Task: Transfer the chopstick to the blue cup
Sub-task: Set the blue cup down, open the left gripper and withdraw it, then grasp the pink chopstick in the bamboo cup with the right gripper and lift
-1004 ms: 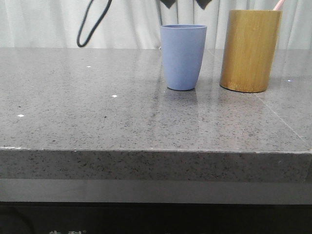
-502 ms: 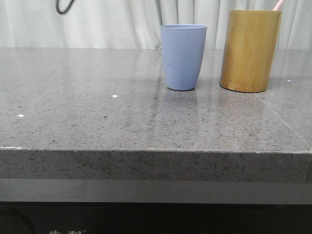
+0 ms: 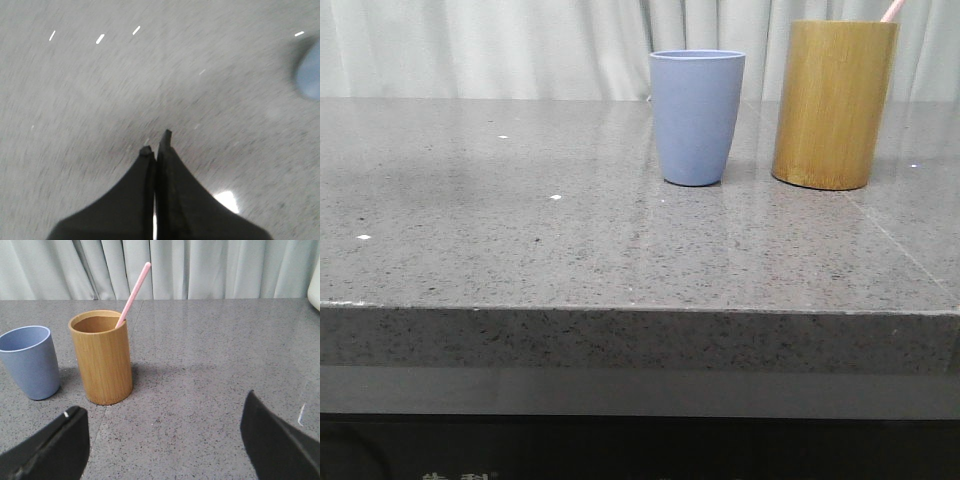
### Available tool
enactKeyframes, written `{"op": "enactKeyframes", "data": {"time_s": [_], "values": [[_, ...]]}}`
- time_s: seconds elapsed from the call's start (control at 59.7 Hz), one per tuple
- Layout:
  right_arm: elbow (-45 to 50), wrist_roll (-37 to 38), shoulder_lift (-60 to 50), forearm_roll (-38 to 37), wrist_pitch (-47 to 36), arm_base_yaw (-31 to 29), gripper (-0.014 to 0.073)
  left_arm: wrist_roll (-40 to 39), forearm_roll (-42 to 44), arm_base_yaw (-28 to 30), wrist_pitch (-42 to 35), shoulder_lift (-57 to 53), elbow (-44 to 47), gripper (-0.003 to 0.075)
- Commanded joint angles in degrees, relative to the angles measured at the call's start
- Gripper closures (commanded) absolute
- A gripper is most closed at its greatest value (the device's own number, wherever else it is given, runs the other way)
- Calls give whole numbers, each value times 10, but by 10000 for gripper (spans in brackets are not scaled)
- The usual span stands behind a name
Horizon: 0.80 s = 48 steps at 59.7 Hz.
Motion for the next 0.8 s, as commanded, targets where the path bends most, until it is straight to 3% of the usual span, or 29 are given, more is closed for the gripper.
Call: {"op": "enactKeyframes", "data": {"time_s": [0.0,0.167,0.435,0.586,0.787], "values": [[-19,-3,9,-2,-51,-2,-30,-5,-41,56,-70,-79,78,739],[-19,-3,12,-2,-52,-2,-30,-5,-49,114,-207,-203,275,739],[-20,-3,68,31,-71,-2,-30,1,-47,122,-421,-425,555,739],[-20,-3,114,58,-122,-2,-30,1,-47,122,-477,-567,658,739],[-34,-3,209,97,-227,-2,-30,1,-47,122,-489,-736,735,739]]}}
